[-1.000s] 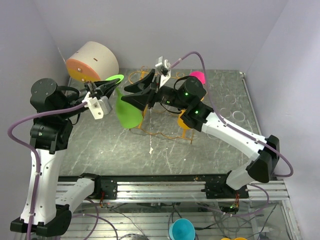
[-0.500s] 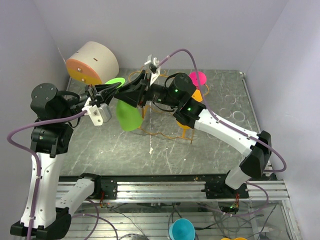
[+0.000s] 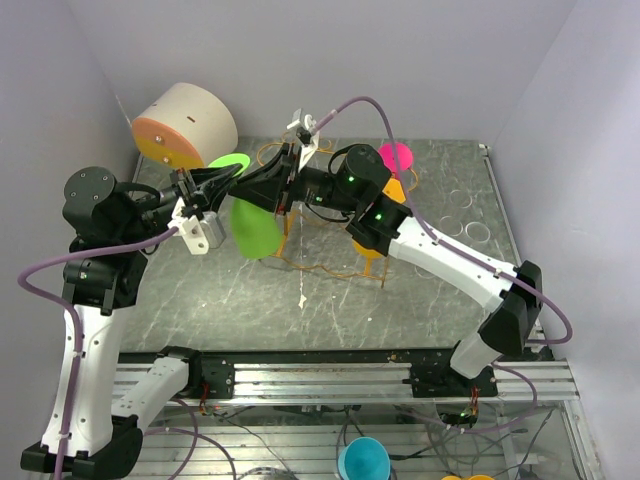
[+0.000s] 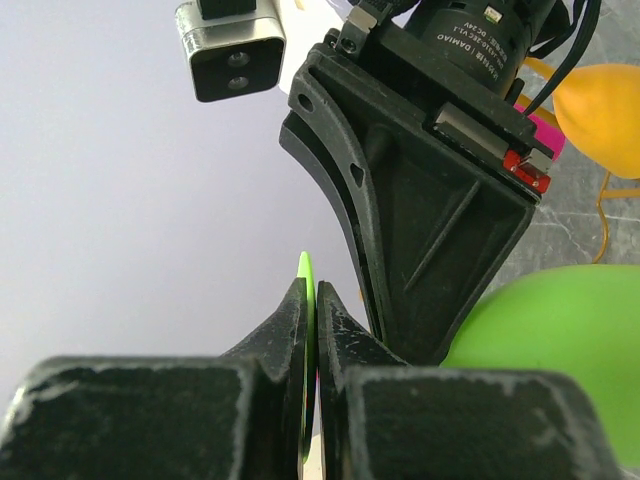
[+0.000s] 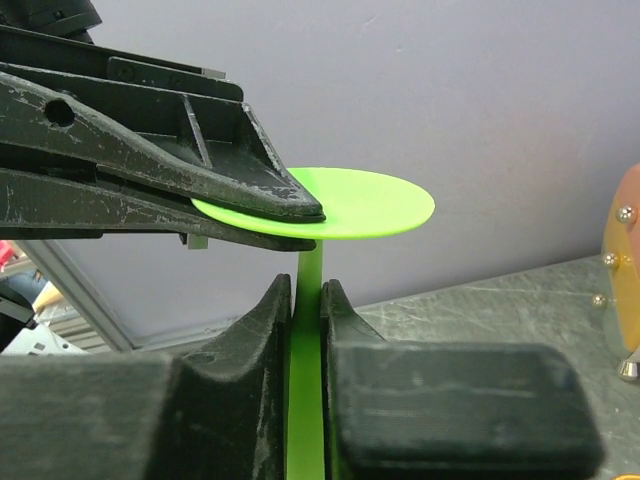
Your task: Place the wine glass upside down on the wine glass rack
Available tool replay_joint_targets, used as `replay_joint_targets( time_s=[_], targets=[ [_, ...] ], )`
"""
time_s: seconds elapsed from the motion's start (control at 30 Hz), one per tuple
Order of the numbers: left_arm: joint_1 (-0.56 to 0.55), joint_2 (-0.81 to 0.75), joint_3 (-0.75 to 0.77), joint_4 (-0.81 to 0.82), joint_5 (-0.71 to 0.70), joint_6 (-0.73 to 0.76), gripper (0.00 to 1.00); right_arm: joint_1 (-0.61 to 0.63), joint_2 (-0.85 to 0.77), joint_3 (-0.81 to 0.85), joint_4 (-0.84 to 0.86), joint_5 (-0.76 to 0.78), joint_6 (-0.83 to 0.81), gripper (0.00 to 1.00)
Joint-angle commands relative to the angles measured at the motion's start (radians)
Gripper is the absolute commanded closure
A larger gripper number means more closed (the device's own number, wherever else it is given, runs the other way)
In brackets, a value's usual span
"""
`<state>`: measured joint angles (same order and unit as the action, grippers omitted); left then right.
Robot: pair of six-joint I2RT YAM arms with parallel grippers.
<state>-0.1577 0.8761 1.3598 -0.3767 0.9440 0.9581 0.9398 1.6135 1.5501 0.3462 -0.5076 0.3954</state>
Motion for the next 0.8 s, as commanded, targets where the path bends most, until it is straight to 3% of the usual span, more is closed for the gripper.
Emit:
replay_joint_targets(
  time_s=[0.0, 0.43, 0.5, 0.6, 0.77],
  targets=[
    [0.006, -0.012, -0.001, 0.097, 0.018, 0.011, 0.93, 0.007, 0.025, 0.026, -0.021, -0.044, 0.007, 0.98],
    [0.006, -0.028, -0.028, 0.120, 0.016, -0.006, 0.93, 0.009, -0.007, -0.013, 0.031, -0.008, 0.039, 1.00],
    [0.005, -0.017, -0.019, 0.137, 0.002, -0.084, 0.93, 0.008, -0.020, -0.035, 0.052, 0.030, 0.048, 1.00],
    [0.005, 0.007, 0.027, 0.068, 0.007, -0.109, 0.79, 0.008, -0.038, -0.059, 0.070, 0.068, 0.049, 1.00],
    [0.005, -0.024, -0.014, 0.090, 0.005, -0.160, 0.55, 0.009, -0.053, -0.069, 0.069, 0.119, 0.039, 1.00]
  ],
)
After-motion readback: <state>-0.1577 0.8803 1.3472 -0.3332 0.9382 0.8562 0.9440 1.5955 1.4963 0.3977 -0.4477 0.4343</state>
